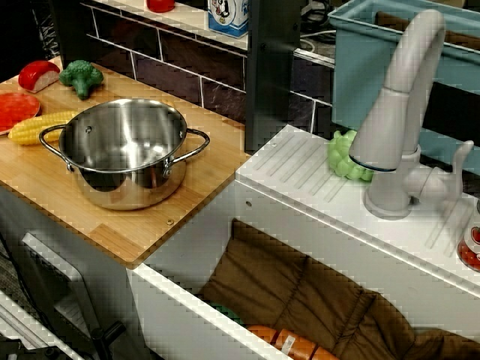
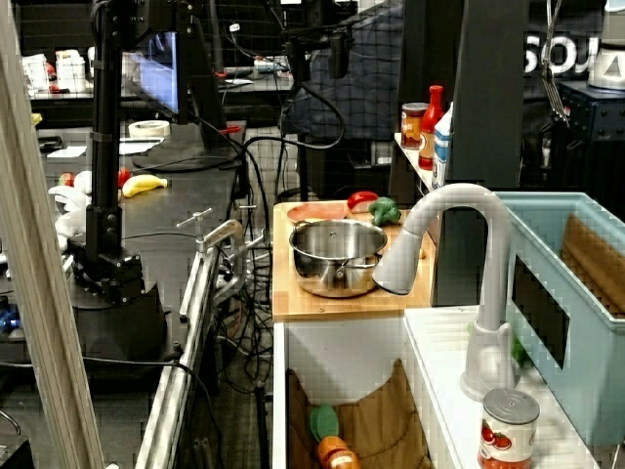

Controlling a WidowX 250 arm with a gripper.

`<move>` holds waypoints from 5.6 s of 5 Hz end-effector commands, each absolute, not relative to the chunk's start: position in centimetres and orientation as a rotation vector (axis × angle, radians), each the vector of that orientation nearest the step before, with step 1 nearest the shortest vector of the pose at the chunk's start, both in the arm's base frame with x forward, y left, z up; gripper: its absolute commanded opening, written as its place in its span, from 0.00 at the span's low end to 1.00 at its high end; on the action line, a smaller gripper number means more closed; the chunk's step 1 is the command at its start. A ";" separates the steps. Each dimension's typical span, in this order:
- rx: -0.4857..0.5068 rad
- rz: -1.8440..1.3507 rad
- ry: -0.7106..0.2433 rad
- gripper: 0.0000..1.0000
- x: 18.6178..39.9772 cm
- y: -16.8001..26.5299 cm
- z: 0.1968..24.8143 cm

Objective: Lift pot

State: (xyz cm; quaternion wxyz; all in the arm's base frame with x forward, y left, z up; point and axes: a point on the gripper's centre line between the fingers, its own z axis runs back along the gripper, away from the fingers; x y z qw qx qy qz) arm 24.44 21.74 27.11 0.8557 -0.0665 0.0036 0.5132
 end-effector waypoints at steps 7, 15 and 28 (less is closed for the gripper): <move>-0.194 1.556 -0.001 1.00 23.9 18.9 22.5; 0.013 1.868 -0.147 1.00 31.3 18.6 14.5; 0.231 1.799 -0.231 1.00 27.4 19.4 7.1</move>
